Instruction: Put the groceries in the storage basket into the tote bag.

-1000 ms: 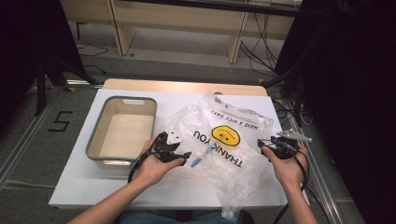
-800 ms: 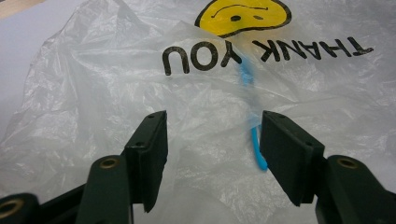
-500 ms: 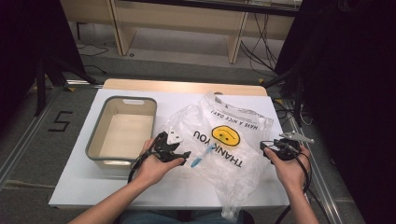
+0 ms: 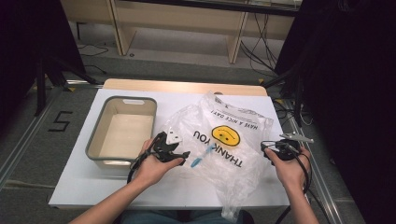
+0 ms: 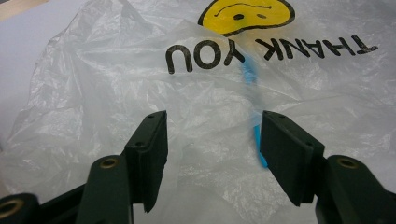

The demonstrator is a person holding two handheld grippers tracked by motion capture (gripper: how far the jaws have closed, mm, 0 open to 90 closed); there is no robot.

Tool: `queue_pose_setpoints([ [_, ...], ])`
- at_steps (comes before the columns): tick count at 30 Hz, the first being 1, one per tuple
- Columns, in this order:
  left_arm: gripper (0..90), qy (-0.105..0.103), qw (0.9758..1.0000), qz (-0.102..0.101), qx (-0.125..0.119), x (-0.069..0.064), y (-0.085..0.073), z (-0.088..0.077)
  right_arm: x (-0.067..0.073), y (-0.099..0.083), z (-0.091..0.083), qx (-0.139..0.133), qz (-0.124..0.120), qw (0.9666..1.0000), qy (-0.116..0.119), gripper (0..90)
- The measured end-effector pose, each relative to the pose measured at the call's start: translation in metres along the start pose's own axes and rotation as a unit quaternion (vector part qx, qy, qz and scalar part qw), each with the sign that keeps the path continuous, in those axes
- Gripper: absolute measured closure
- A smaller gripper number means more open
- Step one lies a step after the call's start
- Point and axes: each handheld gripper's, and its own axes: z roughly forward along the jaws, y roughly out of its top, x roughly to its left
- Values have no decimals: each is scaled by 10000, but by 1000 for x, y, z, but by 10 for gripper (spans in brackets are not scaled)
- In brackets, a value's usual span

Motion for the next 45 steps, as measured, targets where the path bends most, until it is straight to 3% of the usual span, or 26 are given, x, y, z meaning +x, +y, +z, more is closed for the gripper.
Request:
queue_pose_setpoints([
  [7, 416, 3, 10000, -13, -7, 0, 0, 0, 1, -2, 0, 112, 35, 9999, 52, 396],
  [13, 416, 18, 10000, -8, -6, 1, 0, 0, 2, -10, 4, 655, 184, 9976, 143, 393],
  [18, 416, 13, 10000, -9, 4, 0, 0, 0, 3, -18, 13, 1144, 382, 9924, 263, 408],
  [21, 416, 9, 10000, -6, 9, 0, 0, 0, 0, -21, 16, 1220, 392, 9912, 343, 505],
  [27, 415, 10, 10000, 18, 40, 0, -1, 1, 2, -21, 20, 1301, 402, 9889, 595, 811],
  [29, 415, 15, 10000, -11, 30, 1, -1, 1, 2, -20, 22, 1293, 435, 9881, 713, 889],
  [33, 415, 25, 10000, -7, 32, 2, 0, 0, -1, -15, 24, 1213, 411, 9893, 693, 900],
  [40, 418, 157, 9998, -49, -90, 3, 4, -4, -10, 2, 32, 804, 164, 9962, 276, 900],
  [45, 408, 202, 9998, -82, -48, 4, 4, -4, -14, 13, 44, 506, -98, 9987, -52, 900],
])
